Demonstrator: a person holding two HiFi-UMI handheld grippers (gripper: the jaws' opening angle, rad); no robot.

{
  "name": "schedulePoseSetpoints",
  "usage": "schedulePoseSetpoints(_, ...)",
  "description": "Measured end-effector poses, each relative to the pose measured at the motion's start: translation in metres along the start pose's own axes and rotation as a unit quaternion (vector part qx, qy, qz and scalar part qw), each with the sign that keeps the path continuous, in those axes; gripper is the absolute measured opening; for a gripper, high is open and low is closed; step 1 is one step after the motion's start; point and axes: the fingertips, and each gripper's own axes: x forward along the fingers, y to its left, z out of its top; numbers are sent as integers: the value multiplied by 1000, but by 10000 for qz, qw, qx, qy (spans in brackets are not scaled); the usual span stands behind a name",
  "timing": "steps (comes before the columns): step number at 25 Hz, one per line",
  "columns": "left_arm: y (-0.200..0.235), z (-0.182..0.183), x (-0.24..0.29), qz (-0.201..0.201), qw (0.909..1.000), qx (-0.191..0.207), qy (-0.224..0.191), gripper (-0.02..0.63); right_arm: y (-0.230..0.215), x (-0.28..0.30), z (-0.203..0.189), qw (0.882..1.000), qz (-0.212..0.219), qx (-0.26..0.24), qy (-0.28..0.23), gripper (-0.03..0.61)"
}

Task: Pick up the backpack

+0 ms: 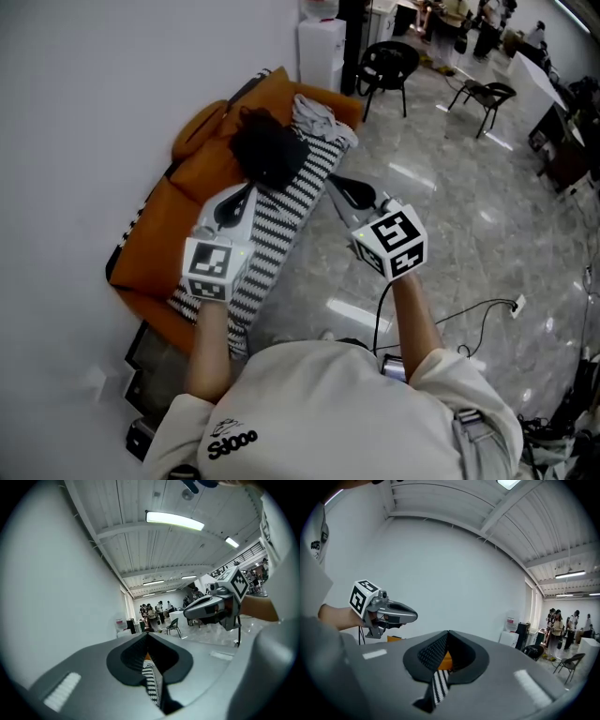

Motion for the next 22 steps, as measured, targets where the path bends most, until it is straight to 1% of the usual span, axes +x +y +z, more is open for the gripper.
schedulePoseSetpoints(5, -19, -4, 14, 199, 9998, -72, 50, 11, -23, -15, -16, 9999, 109, 12, 56, 2)
schedulePoseSetpoints(9, -29, -1, 22, 352, 9992, -167, 37, 11, -29, -23, -26, 9993, 337, -91, 120, 2)
schedulePoseSetpoints(14, -39, 1, 34, 316, 9994, -97, 69, 11, -43, -26, -32, 9992, 386, 42, 75, 2)
schedulePoseSetpoints(18, -40, -1, 47, 287, 9995, -120, 94, 11, -57, -26, -35, 9985, 441, 311, -2, 2)
schedulePoseSetpoints(22, -35, -10, 70, 199, 9996, -161, 149, 11, -74, -12, -39, 9989, 349, 296, -55, 2)
